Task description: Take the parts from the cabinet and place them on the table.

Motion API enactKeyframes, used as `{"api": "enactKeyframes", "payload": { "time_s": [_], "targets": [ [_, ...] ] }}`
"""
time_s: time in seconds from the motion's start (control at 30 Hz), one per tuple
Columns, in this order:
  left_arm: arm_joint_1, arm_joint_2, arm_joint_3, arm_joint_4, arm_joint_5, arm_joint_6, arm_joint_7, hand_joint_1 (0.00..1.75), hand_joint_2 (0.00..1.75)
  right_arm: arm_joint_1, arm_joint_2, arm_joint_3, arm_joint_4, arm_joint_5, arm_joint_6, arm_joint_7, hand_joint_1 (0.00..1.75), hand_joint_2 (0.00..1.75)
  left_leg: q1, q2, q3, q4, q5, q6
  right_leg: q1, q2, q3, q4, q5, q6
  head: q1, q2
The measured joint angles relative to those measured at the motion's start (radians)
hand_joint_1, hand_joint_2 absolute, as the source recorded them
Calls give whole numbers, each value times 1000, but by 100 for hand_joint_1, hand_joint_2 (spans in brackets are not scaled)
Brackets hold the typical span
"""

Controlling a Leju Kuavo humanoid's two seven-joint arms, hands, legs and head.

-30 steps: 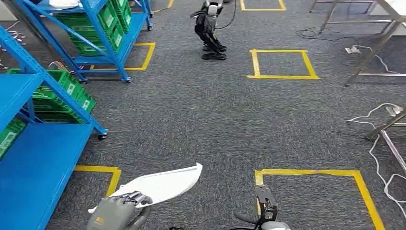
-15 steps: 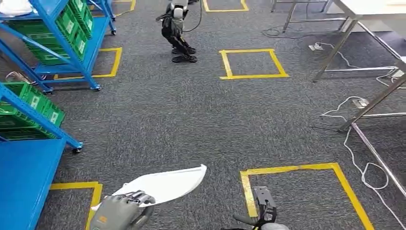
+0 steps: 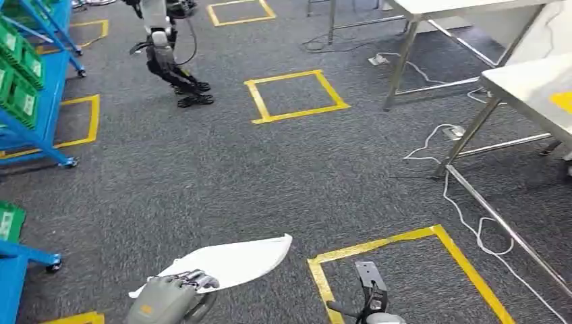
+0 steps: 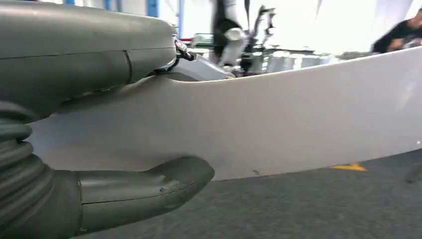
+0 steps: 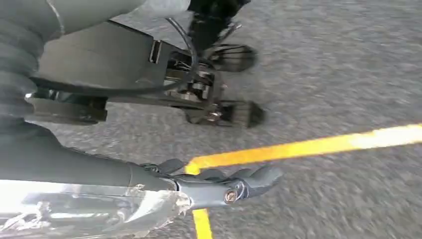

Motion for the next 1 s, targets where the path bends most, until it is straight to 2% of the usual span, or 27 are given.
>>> {"api": "enactKeyframes", "payload": {
  "time_s": [0.03, 0.07, 0.1, 0.13, 0.17, 0.2, 0.23, 0.27, 0.3, 0.33, 0.37, 0.4, 0.43, 0.47, 0.5, 0.53, 0.57, 0.6, 0.63, 0.7, 0.77, 0.8, 0.83, 0.87, 0.93, 0.97, 1.0],
  "targets": [
    [-1, 2, -1, 1, 0, 0, 1, 175, 175, 0, 0, 1, 0, 1, 6, -5, 0, 175, -2, -3, -16, -43, 8, 3, -2, 19, 37, 0, -22, 2, 2, 0],
    [-1, 3, -2, 2, 0, 1, 1, 175, 175, 0, 0, 3, 0, 5, 18, -13, 0, 175, -3, -14, -23, -100, 87, 3, -5, 33, 67, 0, -44, 5, 1, 0],
    [-2, 6, -5, 3, 1, 2, 3, 175, 175, 4, 0, 3, 1, 10, 27, -20, 0, 175, -4, -42, -28, -168, 247, 2, -7, 40, 69, -3, -63, 11, -1, 0],
    [-1, 8, -9, 7, 1, 3, 8, 175, 175, 2, 0, 3, 7, 12, 36, -25, 0, 175, 0, -72, -54, -258, 415, 3, -6, 53, 94, 15, -78, 18, -4, -1],
    [-7, 9, -14, 11, 2, 5, 14, 175, 175, 1, 0, 4, 8, 15, 42, -29, 0, 175, -6, -77, -48, -310, 453, 6, -4, 67, 80, 16, -96, 30, -17, 0],
    [-7, 11, -19, 13, 2, 6, 18, 175, 175, 3, 0, 5, 8, 17, 43, -29, 0, 175, -4, -77, -48, -297, 488, 11, -3, 73, 86, 13, -111, 31, -12, -1],
    [-15, 14, -24, 14, 2, 8, 20, 175, 175, 4, -1, 5, 9, 17, 46, -30, 0, 175, -7, -71, -45, -282, 465, 15, -4, 81, 99, -1, -129, 33, -14, -1],
    [-23, 17, -30, 16, 1, 8, 22, 175, 175, 3, -3, 8, 9, 18, 45, -33, 0, 175, -2, -60, -38, -285, 460, 22, -4, 88, 111, -10, -136, 37, -12, -1],
    [-26, 18, -36, 16, 1, 9, 23, 175, 175, 3, -4, 8, 8, 18, 44, -33, 0, 175, -2, -51, -31, -289, 452, 29, -2, 42, 116, 2, -146, 43, -13, -1],
    [-26, 21, -40, 18, 1, 11, 25, 175, 175, 2, -4, 10, 8, 19, 42, -34, 0, 175, -3, -42, -23, -289, 442, 36, 2, -15, 97, 39, -167, 49, -8, -1],
    [-27, 22, -41, 18, 1, 12, 28, 175, 175, 1, -3, 10, 8, 20, 42, -35, 0, 175, -5, -32, -17, -288, 434, 42, 2, -38, 58, 103, -199, 53, -8, -1],
    [-29, 24, -43, 19, 1, 12, 31, 175, 175, 1, -4, 10, 8, 22, 42, -34, 0, 175, -8, -20, -8, -288, 423, 46, 2, -49, 5, 189, -234, 56, -9, 0],
    [-32, 26, -47, 21, 1, 12, 34, 175, 175, 1, -4, 10, 8, 24, 42, -34, 0, 175, -10, -11, -1, -288, 414, 49, 2, -53, -41, 254, -250, 57, -9, -1],
    [-34, 30, -52, 22, 1, 12, 37, 175, 175, 2, -4, 10, 8, 26, 42, -34, 0, 175, -12, -2, 9, -288, 405, 50, 2, -54, -77, 286, -240, 57, -8, -1],
    [-36, 32, -53, 23, 1, 11, 39, 175, 175, 1, -4, 10, 8, 26, 43, -32, 0, 175, -14, 6, 20, -288, 396, 52, 2, -54, -87, 270, -205, 56, -9, 0],
    [-37, 32, -55, 24, 1, 11, 41, 175, 175, 1, -4, 10, 8, 26, 42, -31, 0, 175, -16, 13, 32, -288, 387, 52, 3, -57, -78, 218, -151, 52, -8, -1],
    [-37, 34, -57, 24, 1, 11, 44, 175, 175, 1, -4, 10, 8, 27, 42, -31, 0, 175, -17, 21, 48, -288, 377, 52, 5, -66, -54, 135, -86, 47, -8, -1],
    [-38, 35, -59, 24, 1, 10, 48, 175, 175, 1, -4, 10, 8, 29, 42, -31, 0, 175, -18, 29, 63, -288, 368, 50, 11, -96, -25, 48, -27, 37, -8, -1],
    [-39, 37, -61, 24, 1, 10, 50, 175, 175, 2, -4, 10, 8, 29, 42, -31, 0, 175, -21, 35, 74, -287, 361, 46, 24, -152, -13, 8, -10, 28, -8, -1],
    [-42, 40, -67, 25, 2, 9, 53, 175, 175, 0, -3, 10, 8, 32, 42, -31, 0, 175, -24, 47, 75, -283, 355, 39, 25, -128, -14, 1, -9, 23, -10, -1],
    [-45, 45, -70, 25, 2, 9, 55, 175, 175, 0, -3, 10, 8, 32, 42, -31, 0, 175, -22, 71, 81, -286, 352, 31, 26, -104, -19, -2, -5, 16, -9, -1],
    [-48, 47, -71, 24, 3, 10, 56, 175, 175, 1, -3, 10, 8, 34, 42, -31, 0, 175, -20, 68, 81, -282, 342, 22, 16, -94, -5, -11, 2, 9, -9, -1],
    [-49, 50, -74, 25, 4, 11, 58, 175, 175, 1, -2, 10, 7, 35, 42, -32, 0, 175, -17, 35, 73, -255, 319, 16, 14, -83, -4, -13, 4, 6, -10, -1],
    [-48, 51, -77, 25, 6, 11, 65, 175, 175, 1, -2, 10, 7, 37, 42, -33, 0, 175, -17, 18, 48, -197, 281, 13, 11, -75, -4, -13, 6, 3, -12, -1],
    [-48, 57, -81, 25, 14, 11, 76, 175, 175, 1, -2, 10, 6, 34, 28, -22, 0, 175, -14, 3, -29, -39, 211, 7, 10, -51, -5, -13, 6, 2, -13, -1],
    [-49, 58, -82, 25, 20, 11, 78, 175, 175, 2, -2, 9, 6, 31, 19, -16, 0, 175, -13, 2, -56, 10, 200, 5, 10, -41, -5, -13, 6, 2, -12, -1],
    [-49, 60, -82, 25, 24, 9, 80, 175, 175, 2, -2, 9, 7, 26, 11, -14, 0, 175, -11, 2, -59, 11, 214, 4, 9, -28, -4, -13, 6, 2, -12, -1]
  ]
}}
